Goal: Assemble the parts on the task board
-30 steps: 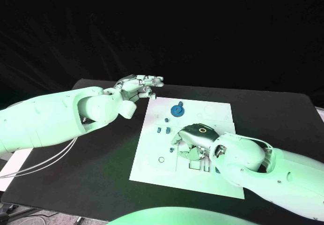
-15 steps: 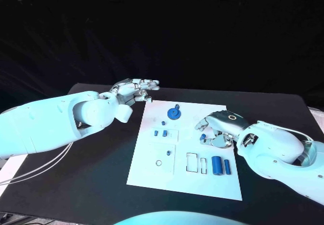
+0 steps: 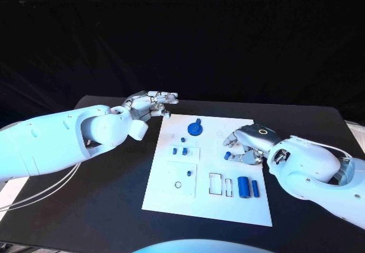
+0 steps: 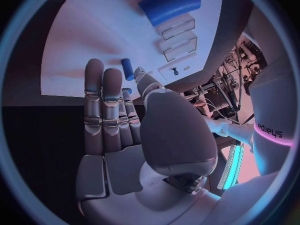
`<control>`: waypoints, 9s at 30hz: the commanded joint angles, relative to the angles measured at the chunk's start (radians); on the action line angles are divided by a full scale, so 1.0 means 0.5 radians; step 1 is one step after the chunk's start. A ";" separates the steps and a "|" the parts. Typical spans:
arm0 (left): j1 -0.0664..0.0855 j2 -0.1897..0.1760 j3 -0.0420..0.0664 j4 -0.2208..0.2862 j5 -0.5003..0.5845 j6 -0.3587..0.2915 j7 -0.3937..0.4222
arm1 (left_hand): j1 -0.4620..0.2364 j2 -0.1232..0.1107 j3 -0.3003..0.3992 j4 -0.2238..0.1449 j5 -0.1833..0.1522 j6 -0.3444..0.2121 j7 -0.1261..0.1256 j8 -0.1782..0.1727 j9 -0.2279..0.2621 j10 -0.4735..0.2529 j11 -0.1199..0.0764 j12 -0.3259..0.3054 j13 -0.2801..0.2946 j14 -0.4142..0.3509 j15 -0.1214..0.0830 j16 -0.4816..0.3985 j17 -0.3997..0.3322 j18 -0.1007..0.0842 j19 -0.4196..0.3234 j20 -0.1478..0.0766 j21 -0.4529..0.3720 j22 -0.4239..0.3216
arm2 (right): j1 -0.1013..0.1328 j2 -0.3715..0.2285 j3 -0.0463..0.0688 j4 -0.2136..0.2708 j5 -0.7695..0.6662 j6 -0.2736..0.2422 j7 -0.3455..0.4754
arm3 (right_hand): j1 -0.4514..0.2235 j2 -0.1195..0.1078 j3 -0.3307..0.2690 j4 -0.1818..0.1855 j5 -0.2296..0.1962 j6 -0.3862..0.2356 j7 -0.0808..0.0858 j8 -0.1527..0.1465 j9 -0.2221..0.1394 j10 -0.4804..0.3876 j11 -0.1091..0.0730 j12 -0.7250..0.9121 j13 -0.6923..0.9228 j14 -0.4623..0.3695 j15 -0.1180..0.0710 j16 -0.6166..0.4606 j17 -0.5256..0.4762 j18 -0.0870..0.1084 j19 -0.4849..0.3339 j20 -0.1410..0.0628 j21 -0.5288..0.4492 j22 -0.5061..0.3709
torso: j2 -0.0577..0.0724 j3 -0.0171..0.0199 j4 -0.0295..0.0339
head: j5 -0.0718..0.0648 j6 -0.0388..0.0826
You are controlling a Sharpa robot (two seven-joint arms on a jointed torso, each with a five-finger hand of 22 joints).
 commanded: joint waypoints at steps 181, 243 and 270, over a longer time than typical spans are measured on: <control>-0.013 0.017 -0.035 0.011 -0.008 0.065 -0.018 | -0.004 0.019 -0.014 -0.016 0.010 -0.022 -0.002 0.007 0.001 -0.032 0.001 0.034 -0.002 -0.021 0.006 0.000 -0.023 0.036 -0.003 0.018 -0.019 -0.008 | -0.111 -0.544 -0.068 0.501 0.849 -0.367 -0.461 | -0.170 0.054 -0.593 0.400 0.385 0.110 -0.037 0.238 0.085 0.712 -0.121 1.630 1.633 0.148 -0.112 1.587 1.598 -0.199 0.262 -0.092 1.433 1.601 | -0.039 -0.0289 -0.096 | -0.227 0.014; -0.020 0.015 -0.038 -0.006 -0.008 0.089 -0.032 | -0.003 0.020 -0.014 -0.017 0.010 -0.021 -0.002 0.008 0.001 -0.032 0.001 0.036 -0.002 -0.023 0.006 0.000 -0.026 0.036 -0.003 0.018 -0.019 -0.009 | -0.328 -0.159 -0.084 0.243 0.550 -0.266 -0.705 | -0.078 0.304 -0.745 0.354 0.526 0.065 -0.057 0.504 0.259 1.012 -0.127 2.896 2.979 0.215 -0.106 1.831 2.010 -0.259 0.335 -0.075 1.679 1.932 | -0.039 -0.0286 -0.104 | -0.137 -0.019; -0.021 0.018 -0.038 0.006 -0.014 0.101 -0.038 | -0.003 0.023 -0.016 -0.019 0.010 -0.021 -0.003 0.012 0.002 -0.034 0.000 0.044 -0.001 -0.028 0.006 -0.002 -0.036 0.036 -0.004 0.019 -0.022 -0.011 | -0.299 -0.014 -0.048 0.347 1.015 -0.450 -0.735 | -0.121 0.315 -0.726 0.399 0.739 0.072 -0.053 0.454 0.278 1.009 -0.126 2.886 2.975 0.215 -0.107 1.831 2.010 -0.261 0.337 -0.080 1.685 1.941 | -0.035 -0.0281 -0.099 | -0.104 -0.023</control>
